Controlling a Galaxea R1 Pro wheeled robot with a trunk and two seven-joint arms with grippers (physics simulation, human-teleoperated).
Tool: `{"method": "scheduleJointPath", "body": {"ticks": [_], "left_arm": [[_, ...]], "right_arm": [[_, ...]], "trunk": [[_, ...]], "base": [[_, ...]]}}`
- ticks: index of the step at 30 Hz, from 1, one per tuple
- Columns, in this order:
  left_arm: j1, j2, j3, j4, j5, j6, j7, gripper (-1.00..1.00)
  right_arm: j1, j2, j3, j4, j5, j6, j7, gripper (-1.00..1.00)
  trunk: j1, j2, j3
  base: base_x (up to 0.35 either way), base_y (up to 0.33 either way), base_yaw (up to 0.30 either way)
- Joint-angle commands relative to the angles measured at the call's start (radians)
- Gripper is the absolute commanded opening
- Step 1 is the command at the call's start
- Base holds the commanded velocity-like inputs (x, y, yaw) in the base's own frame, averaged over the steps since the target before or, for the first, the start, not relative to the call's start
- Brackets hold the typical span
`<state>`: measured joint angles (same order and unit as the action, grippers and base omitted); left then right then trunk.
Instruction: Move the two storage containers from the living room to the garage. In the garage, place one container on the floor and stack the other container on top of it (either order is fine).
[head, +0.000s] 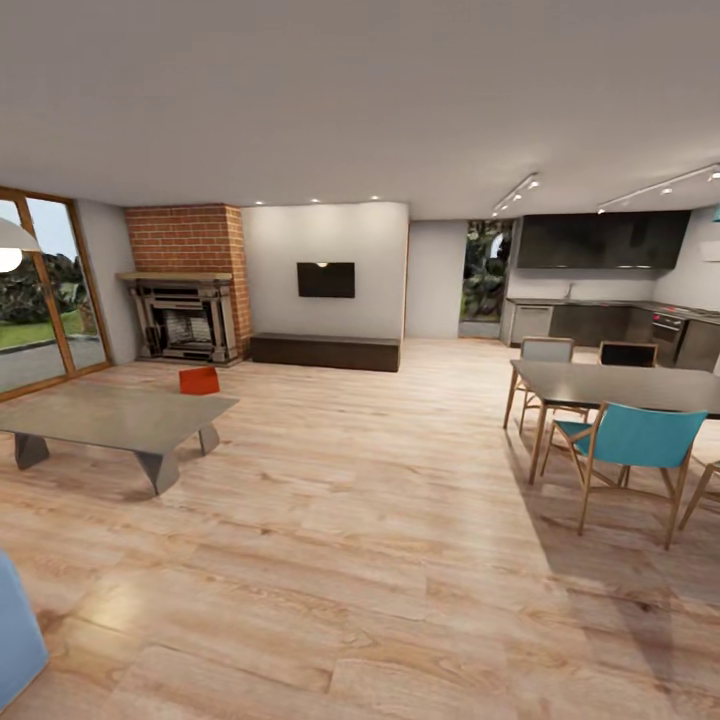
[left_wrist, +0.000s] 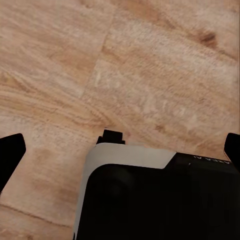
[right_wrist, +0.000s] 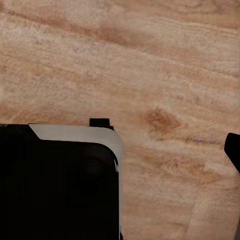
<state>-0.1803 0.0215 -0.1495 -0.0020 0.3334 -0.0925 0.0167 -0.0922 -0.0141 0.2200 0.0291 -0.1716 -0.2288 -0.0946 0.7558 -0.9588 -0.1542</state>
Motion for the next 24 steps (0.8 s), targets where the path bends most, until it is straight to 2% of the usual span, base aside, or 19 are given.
{"method": "scheduleJointPath", "body": {"ticks": [1, 24], "left_arm": [[-0.001, 0.0, -0.009, 0.0, 0.007, -0.003, 0.002, 1.0], [-0.001, 0.0, -0.009, 0.0, 0.007, -0.003, 0.002, 1.0]], "right_arm": [[-0.001, 0.0, 0.009, 0.003, -0.009, -0.006, 0.0, 1.0], [-0.001, 0.0, 0.009, 0.003, -0.009, -0.006, 0.0, 1.0]], "trunk": [[0.001, -0.001, -0.001], [0.001, -0.001, -0.001]], "base": [[0.326, 0.0, 0.0], [0.326, 0.0, 0.0]]}}
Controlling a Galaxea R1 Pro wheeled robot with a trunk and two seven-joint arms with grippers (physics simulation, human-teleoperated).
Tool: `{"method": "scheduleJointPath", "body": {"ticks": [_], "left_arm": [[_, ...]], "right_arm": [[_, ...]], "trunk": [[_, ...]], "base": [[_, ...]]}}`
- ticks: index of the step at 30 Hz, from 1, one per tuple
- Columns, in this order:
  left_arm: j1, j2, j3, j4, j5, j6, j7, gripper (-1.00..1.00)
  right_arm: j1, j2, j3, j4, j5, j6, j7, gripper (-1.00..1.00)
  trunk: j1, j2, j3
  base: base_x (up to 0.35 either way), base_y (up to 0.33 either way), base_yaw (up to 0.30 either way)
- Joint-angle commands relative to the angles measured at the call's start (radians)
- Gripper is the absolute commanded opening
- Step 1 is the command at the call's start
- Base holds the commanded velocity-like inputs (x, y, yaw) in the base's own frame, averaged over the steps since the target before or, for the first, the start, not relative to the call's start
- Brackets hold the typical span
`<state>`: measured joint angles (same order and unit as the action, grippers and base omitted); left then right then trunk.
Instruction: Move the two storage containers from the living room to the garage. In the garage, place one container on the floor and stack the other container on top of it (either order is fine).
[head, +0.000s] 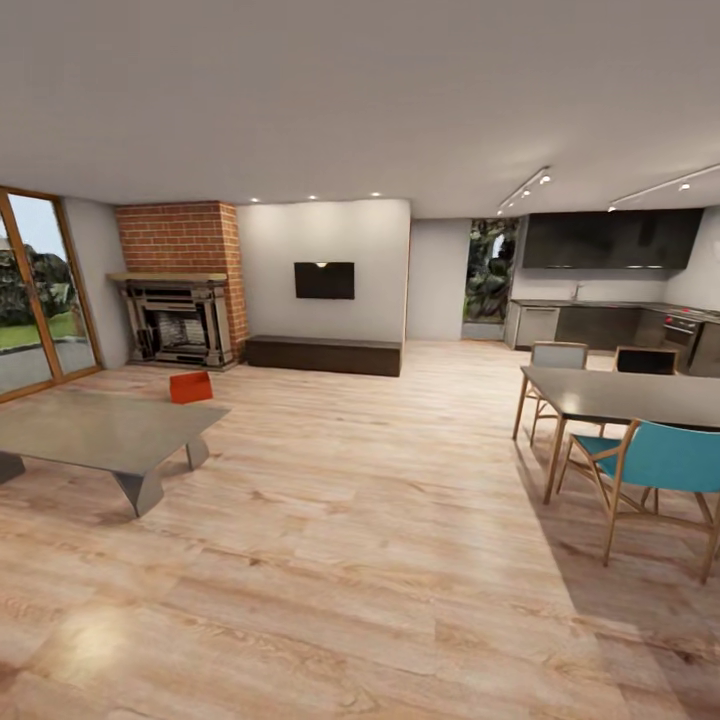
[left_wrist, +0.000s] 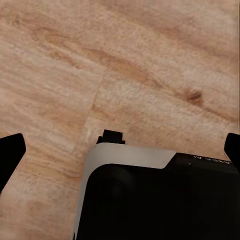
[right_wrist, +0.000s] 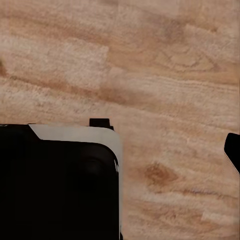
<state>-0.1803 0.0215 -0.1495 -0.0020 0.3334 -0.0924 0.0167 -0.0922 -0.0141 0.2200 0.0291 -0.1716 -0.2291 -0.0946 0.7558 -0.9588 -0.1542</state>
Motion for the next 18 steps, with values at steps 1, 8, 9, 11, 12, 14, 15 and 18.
{"method": "scheduleJointPath", "body": {"ticks": [1, 8, 9, 11, 12, 14, 15, 18], "left_arm": [[-0.001, 0.0, -0.009, 0.0, 0.007, -0.003, 0.002, 1.0], [-0.001, 0.0, -0.009, 0.0, 0.007, -0.003, 0.002, 1.0], [-0.001, 0.0, -0.009, 0.0, 0.007, -0.003, 0.002, 1.0], [-0.001, 0.001, -0.009, 0.0, 0.007, -0.003, 0.002, 1.0], [-0.001, 0.001, -0.009, 0.0, 0.007, -0.003, 0.002, 1.0], [-0.001, 0.001, -0.009, 0.0, 0.007, -0.003, 0.002, 1.0], [-0.001, 0.001, -0.009, 0.0, 0.008, -0.003, 0.002, 1.0], [-0.001, 0.001, -0.009, 0.0, 0.008, -0.003, 0.002, 1.0]], "right_arm": [[-0.001, 0.0, 0.009, 0.003, -0.009, -0.006, 0.0, 1.0], [-0.001, 0.0, 0.009, 0.003, -0.009, -0.006, 0.0, 1.0], [-0.001, 0.0, 0.009, 0.003, -0.009, -0.006, 0.0, 1.0], [-0.001, 0.0, 0.009, 0.003, -0.009, -0.006, 0.0, 1.0], [-0.001, 0.0, 0.009, 0.003, -0.009, -0.006, 0.0, 1.0], [-0.001, 0.0, 0.009, 0.003, -0.009, -0.006, 0.0, 1.0], [-0.001, 0.0, 0.009, 0.003, -0.009, -0.006, 0.0, 1.0], [-0.001, 0.0, 0.009, 0.003, -0.009, -0.006, 0.0, 1.0]], "trunk": [[0.001, -0.001, -0.001], [0.001, -0.001, -0.001], [0.001, -0.001, -0.001], [0.001, -0.001, -0.001], [0.001, -0.001, -0.001], [0.001, -0.001, -0.001], [0.001, -0.001, -0.001], [0.001, -0.001, -0.001]], "base": [[0.326, 0.0, 0.0], [0.326, 0.0, 0.0], [0.326, 0.0, 0.0], [0.326, 0.0, 0.0], [0.326, 0.0, 0.0], [0.326, 0.0, 0.0], [0.326, 0.0, 0.0], [0.326, 0.0, 0.0]]}}
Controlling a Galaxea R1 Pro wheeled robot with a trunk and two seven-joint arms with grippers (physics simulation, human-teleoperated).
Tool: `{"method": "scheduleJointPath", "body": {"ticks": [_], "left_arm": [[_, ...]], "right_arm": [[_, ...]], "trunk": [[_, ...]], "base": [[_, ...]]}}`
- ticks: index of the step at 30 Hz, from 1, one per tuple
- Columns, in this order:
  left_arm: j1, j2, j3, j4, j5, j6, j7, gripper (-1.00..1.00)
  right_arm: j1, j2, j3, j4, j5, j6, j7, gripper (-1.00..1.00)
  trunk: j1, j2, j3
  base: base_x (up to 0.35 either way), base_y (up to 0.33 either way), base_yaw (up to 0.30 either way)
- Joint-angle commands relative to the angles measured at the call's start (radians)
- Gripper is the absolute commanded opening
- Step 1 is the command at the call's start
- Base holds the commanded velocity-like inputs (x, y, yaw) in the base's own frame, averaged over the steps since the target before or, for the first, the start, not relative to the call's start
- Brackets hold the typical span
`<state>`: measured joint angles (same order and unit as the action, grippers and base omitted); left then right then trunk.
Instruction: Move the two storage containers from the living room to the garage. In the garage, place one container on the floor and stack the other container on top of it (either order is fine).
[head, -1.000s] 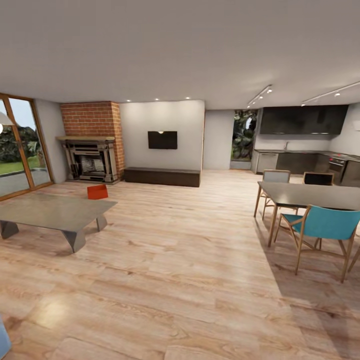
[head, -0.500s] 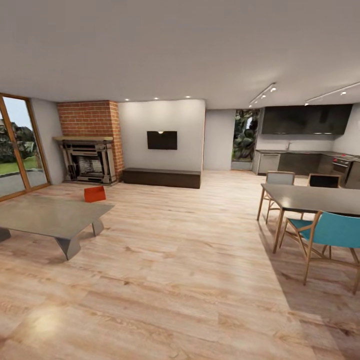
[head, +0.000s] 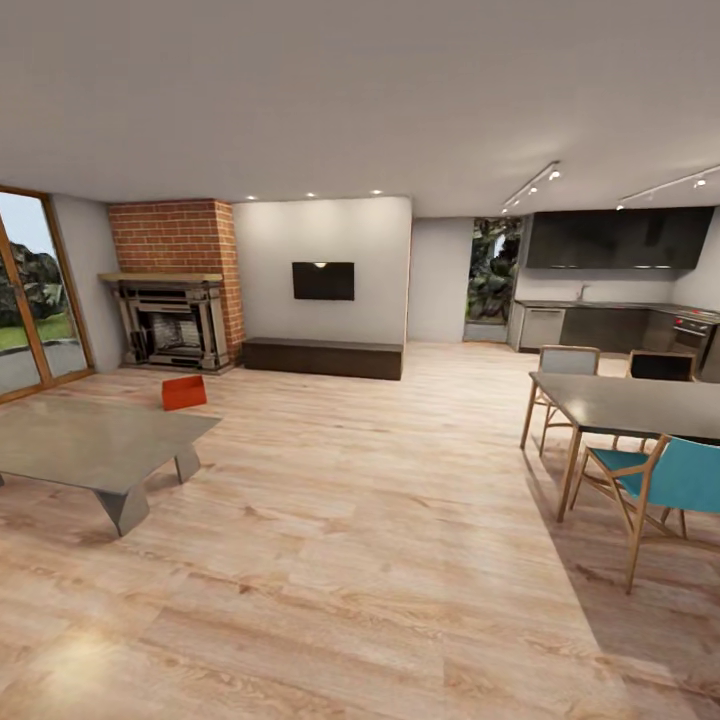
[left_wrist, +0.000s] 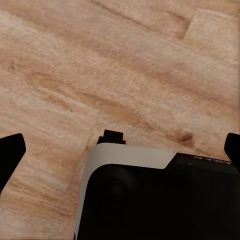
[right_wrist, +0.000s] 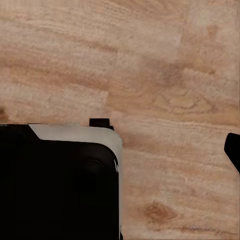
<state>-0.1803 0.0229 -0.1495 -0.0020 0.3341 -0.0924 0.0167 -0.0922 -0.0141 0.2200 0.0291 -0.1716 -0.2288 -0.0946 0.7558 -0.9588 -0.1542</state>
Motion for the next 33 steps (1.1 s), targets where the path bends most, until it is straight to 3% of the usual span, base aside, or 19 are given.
{"method": "scheduleJointPath", "body": {"ticks": [1, 33], "left_arm": [[-0.001, 0.0, -0.009, 0.0, 0.007, -0.003, 0.002, 1.0], [-0.001, -0.001, -0.009, 0.0, 0.007, -0.003, 0.002, 1.0]], "right_arm": [[-0.001, 0.0, 0.009, 0.003, -0.009, -0.006, 0.0, 1.0], [-0.001, 0.0, 0.009, 0.003, -0.009, -0.006, 0.0, 1.0]], "trunk": [[0.001, -0.001, -0.001], [0.001, -0.001, -0.001]], "base": [[0.326, 0.0, 0.0], [0.326, 0.0, 0.0]]}}
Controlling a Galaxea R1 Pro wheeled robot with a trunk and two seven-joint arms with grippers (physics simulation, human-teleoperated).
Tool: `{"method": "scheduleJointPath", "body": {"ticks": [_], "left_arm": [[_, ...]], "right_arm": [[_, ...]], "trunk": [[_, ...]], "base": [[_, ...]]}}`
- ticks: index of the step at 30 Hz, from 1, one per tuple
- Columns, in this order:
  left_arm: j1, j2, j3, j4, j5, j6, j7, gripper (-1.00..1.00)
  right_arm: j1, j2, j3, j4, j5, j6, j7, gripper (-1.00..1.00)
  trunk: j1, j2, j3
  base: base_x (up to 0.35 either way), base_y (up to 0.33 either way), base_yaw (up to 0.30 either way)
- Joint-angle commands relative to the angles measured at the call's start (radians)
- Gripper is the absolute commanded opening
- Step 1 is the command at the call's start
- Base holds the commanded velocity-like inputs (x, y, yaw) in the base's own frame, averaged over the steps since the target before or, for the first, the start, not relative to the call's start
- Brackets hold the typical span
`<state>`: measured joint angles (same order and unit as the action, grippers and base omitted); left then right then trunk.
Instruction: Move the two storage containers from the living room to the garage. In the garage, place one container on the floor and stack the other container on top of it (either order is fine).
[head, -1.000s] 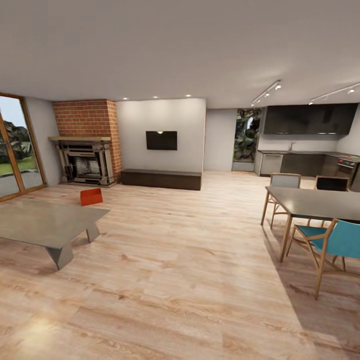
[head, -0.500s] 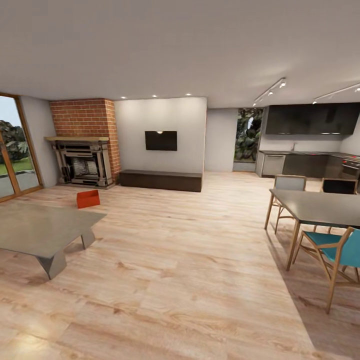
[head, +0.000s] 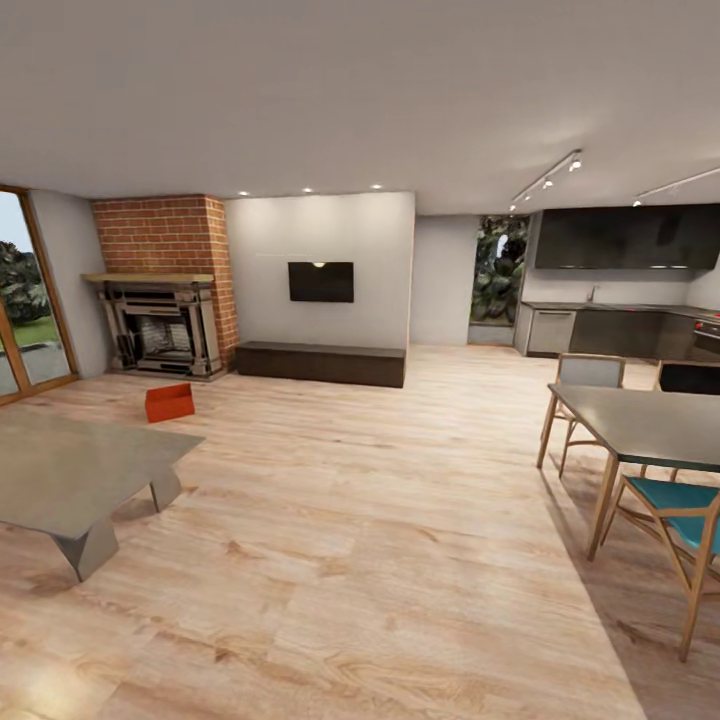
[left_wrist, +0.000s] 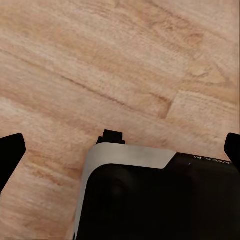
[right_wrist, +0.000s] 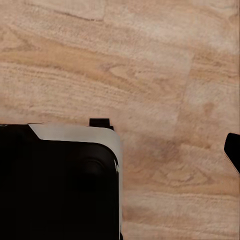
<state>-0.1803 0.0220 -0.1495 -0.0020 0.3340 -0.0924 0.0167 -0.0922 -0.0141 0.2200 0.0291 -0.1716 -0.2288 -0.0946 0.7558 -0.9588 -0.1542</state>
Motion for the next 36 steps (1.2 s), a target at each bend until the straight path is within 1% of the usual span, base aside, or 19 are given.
{"method": "scheduleJointPath", "body": {"ticks": [1, 36], "left_arm": [[-0.001, 0.0, -0.008, 0.0, 0.007, -0.003, 0.002, 1.0], [-0.001, 0.001, -0.008, 0.0, 0.007, 0.0, 0.002, 1.0]], "right_arm": [[-0.001, 0.0, 0.009, 0.003, -0.009, -0.006, 0.0, 1.0], [-0.001, 0.0, 0.009, 0.003, -0.009, -0.006, 0.0, 1.0]], "trunk": [[0.001, -0.001, -0.001], [0.001, -0.001, -0.001]], "base": [[0.325, 0.0, 0.0], [0.326, 0.0, 0.0]]}}
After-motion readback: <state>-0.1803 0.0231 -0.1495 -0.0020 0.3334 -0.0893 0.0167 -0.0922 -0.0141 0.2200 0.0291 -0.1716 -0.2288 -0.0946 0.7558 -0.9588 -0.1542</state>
